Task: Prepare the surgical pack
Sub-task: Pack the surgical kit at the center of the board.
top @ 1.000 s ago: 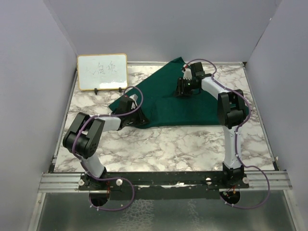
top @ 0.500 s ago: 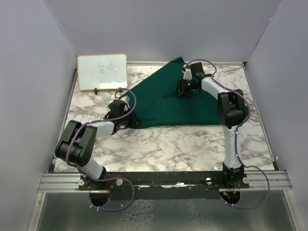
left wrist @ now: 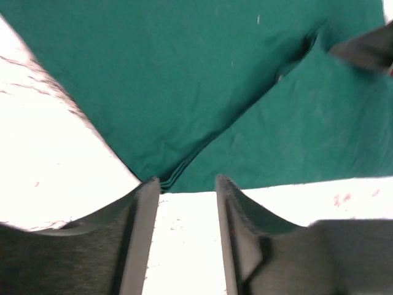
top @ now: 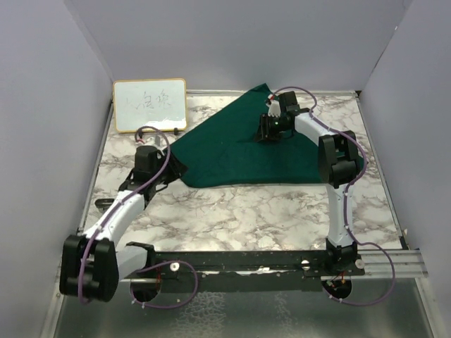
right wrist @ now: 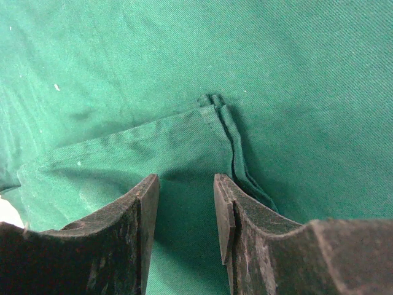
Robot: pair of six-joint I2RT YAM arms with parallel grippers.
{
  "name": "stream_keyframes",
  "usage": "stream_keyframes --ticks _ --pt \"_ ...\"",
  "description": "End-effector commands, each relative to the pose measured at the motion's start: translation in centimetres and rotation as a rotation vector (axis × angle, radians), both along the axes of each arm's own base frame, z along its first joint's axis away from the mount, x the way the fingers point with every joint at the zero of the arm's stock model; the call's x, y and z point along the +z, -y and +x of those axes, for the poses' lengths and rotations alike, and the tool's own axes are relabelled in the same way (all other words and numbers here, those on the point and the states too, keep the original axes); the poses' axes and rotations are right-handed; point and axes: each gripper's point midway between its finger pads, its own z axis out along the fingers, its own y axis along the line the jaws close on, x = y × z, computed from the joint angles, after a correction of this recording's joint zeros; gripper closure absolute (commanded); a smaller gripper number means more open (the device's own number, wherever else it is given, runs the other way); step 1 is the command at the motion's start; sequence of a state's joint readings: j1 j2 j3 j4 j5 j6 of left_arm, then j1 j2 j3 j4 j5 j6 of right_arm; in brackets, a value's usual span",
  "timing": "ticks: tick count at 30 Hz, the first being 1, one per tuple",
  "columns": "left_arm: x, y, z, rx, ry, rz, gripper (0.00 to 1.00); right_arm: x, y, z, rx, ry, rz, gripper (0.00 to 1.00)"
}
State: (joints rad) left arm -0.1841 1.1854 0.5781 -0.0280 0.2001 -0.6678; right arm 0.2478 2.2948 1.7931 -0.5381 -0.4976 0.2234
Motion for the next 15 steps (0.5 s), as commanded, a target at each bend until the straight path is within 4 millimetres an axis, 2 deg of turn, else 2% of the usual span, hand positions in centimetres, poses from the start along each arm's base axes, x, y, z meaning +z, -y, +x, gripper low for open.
stream_keyframes --ticks 1,3,5,7,10,12,15 --pt "1.7 -4.5 -0.4 0.210 -0.006 -0.024 0.48 -1.2 0.0 -0.1 0.016 -0.007 -0.020 0.58" --pt "2.7 -6.5 0.7 0.300 0.036 -0.025 0.38 -1.0 -0.1 -0.1 0.018 -0.001 -0.012 0.57" --pt "3.7 -8.3 2.2 0.346 0.085 0.057 0.36 -1.2 -0.2 -0.2 0.020 -0.007 -0.005 0.57" --pt "3.3 -10.0 3.5 0.397 0.046 0.138 0.31 -1.2 -0.2 -0.2 0.022 -0.012 -0.006 0.58" --pt "3.1 -10.2 6.2 0.311 0.041 0.218 0.33 -1.4 -0.1 -0.2 0.021 -0.010 -0.013 0.58" --pt "2.7 -9.8 7.7 0.226 0.045 0.199 0.38 -1.4 0.0 -0.2 0.022 -0.004 -0.019 0.58" --pt "0.9 -9.1 9.2 0.113 0.022 0.165 0.43 -1.6 0.1 -0.1 0.020 -0.004 -0.024 0.58"
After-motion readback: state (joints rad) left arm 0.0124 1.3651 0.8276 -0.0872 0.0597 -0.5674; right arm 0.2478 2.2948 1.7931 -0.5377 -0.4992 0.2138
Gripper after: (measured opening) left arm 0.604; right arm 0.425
